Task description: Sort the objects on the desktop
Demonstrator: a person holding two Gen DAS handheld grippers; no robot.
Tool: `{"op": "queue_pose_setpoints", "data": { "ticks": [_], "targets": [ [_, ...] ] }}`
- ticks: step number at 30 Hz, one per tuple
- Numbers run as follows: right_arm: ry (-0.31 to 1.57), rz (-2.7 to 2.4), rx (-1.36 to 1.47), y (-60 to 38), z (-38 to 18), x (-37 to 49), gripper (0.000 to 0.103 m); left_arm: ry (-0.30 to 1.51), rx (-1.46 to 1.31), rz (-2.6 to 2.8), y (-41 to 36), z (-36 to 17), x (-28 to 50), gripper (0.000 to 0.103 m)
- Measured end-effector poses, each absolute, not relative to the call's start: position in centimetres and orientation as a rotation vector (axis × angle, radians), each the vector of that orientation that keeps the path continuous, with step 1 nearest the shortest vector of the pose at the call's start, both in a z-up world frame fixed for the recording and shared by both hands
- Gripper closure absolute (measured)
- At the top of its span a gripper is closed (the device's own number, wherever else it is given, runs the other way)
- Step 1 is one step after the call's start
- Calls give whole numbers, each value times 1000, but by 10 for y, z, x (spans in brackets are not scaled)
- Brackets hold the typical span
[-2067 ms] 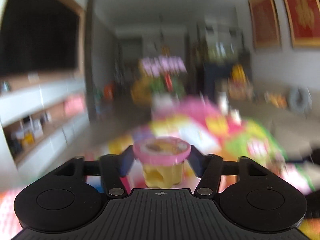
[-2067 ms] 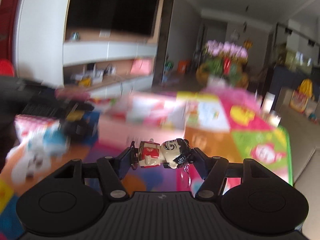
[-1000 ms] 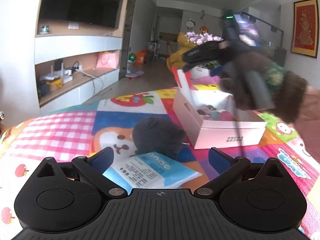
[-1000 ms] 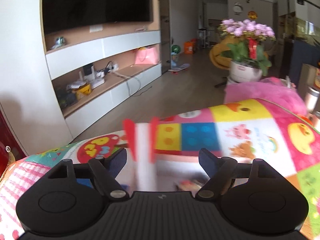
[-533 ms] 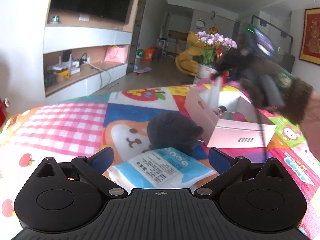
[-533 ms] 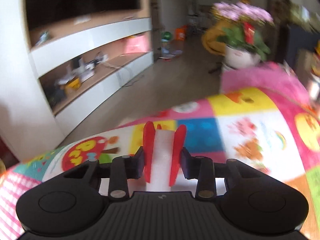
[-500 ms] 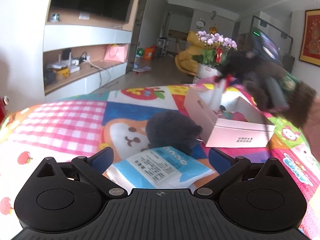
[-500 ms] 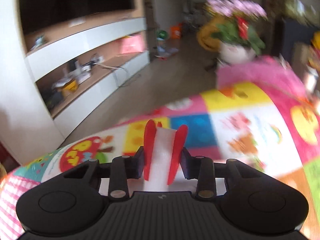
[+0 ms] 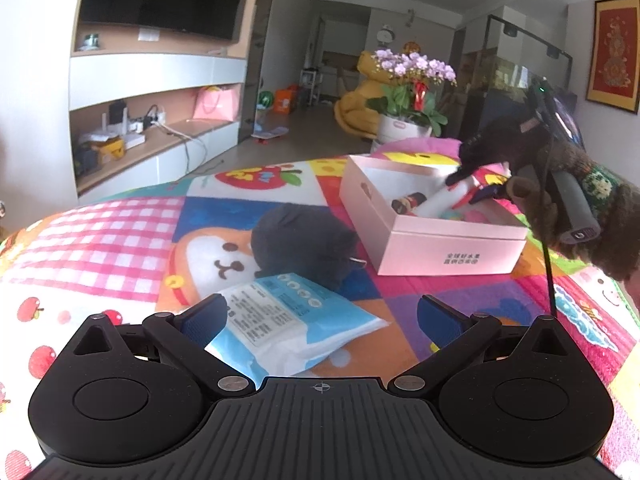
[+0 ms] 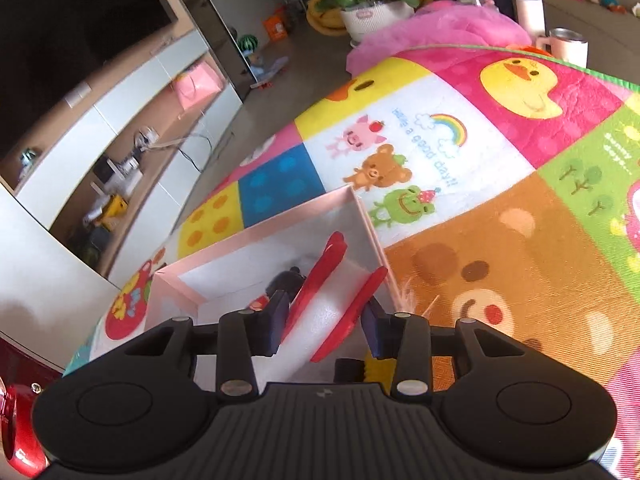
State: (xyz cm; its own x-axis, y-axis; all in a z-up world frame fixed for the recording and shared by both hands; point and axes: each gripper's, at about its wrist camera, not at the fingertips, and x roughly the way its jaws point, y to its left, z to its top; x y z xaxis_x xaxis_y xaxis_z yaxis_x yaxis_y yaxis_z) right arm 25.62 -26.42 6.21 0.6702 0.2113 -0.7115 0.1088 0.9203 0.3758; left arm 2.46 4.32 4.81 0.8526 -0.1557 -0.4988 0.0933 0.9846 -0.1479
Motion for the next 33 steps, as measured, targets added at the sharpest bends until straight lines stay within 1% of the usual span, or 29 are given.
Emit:
{"op": "queue_pose_setpoints", "data": {
  "ticks": [6, 10, 11, 13, 14, 16, 18, 21, 23, 25, 26, 30, 32, 33],
  "targets": [
    [863, 95, 392, -231, 57, 290, 63, 528, -114, -126, 44, 50, 22, 0],
    [882, 35, 302, -219, 56, 305, 53, 516, -111, -98, 56, 50, 15, 0],
    [863, 42, 296, -222, 62, 300, 51, 520, -115, -91, 59, 50, 14, 0],
    [811, 61, 299, -234, 76, 281, 42, 533, -120, -82, 64, 46, 15, 0],
    [786, 65, 306, -243, 83, 270, 40, 541, -124, -79, 65, 44, 15, 0],
    [737, 74, 319, -260, 98, 247, 29, 556, -133, -85, 63, 41, 16, 0],
    [698, 90, 319, -272, 109, 225, 25, 567, -137, -100, 57, 39, 17, 0],
    [656, 77, 275, -280, 120, 202, 25, 579, -117, -121, 45, 38, 15, 0],
    [625, 69, 216, -278, 121, 189, 29, 581, -89, -127, 38, 39, 13, 0],
    [614, 59, 145, -270, 118, 179, 53, 583, -67, -122, 35, 40, 12, 0],
    [629, 71, 127, -266, 114, 175, 56, 585, -59, -118, 34, 40, 11, 0],
    [697, 246, 124, -236, 101, 154, 56, 611, -32, -76, 34, 38, 12, 0],
    [706, 362, 83, -208, 98, 137, 49, 621, -19, -49, 36, 37, 12, 0],
    [705, 419, 59, -192, 96, 129, 39, 624, -16, -41, 37, 36, 11, 0]
  ]
}}
